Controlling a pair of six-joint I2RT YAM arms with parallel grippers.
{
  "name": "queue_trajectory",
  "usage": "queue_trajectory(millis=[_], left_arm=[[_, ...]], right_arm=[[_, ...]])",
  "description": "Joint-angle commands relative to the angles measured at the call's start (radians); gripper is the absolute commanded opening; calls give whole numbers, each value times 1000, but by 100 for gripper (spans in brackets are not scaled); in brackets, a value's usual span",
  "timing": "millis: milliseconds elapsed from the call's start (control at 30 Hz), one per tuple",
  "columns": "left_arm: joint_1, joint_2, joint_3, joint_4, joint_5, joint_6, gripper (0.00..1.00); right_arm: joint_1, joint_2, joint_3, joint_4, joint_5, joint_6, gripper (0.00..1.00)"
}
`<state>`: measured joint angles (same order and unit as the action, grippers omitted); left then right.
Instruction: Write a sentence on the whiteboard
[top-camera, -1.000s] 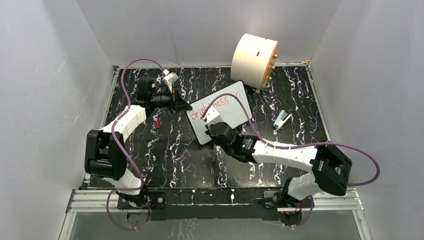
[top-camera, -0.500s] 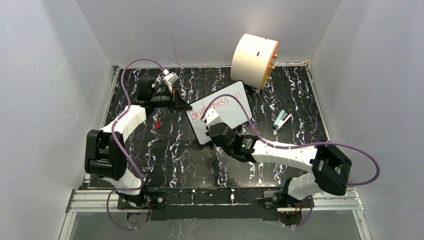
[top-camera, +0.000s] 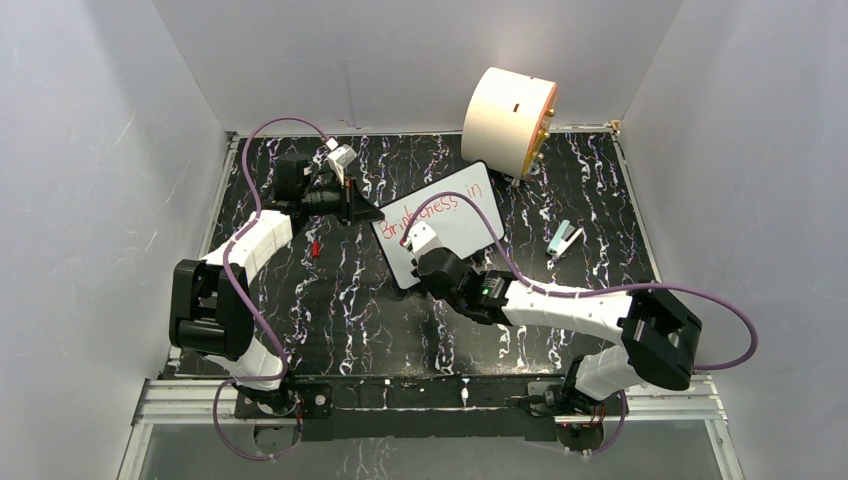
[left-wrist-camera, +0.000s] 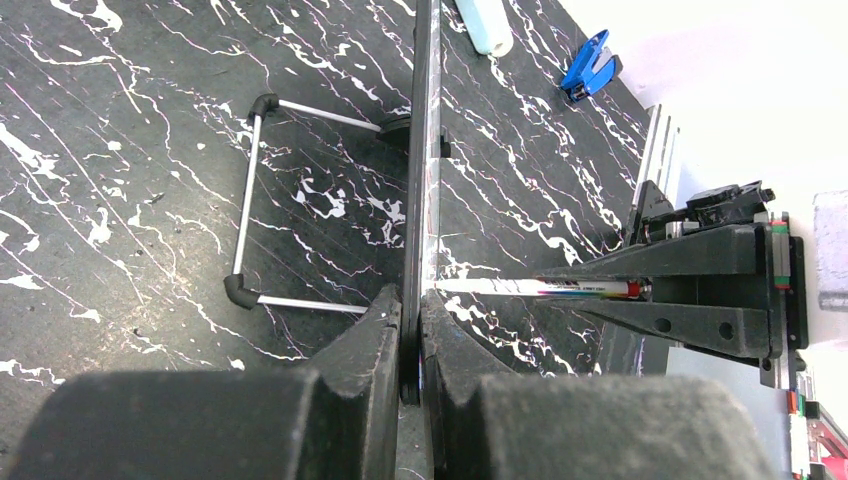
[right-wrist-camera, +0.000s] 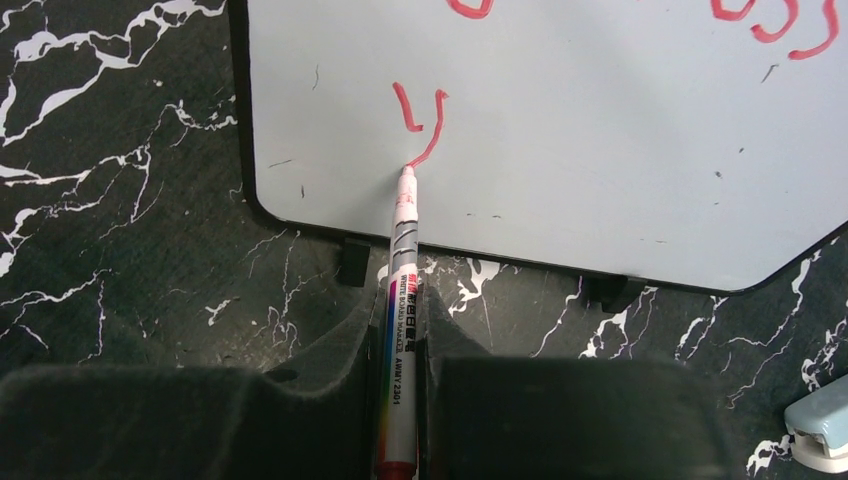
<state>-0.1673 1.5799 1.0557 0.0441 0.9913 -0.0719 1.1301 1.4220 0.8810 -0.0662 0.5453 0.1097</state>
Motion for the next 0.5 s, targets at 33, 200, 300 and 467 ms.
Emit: queue_trajectory(millis=[33,200,300,467], left_arm=[[-26,23,-18,-82,-82,40,0],[-25,23,-19,-82,-82,39,0],[-26,22,-17,-82,-82,40,0],[-26,20,-19,-82,-82,38,0]], right_arm=[[2,23,40,3,-36,26,0],[3,23,46,-6,-25,23,0],[3,-5,48,-9,0,21,0],[2,-59,36,25,55,1,0]])
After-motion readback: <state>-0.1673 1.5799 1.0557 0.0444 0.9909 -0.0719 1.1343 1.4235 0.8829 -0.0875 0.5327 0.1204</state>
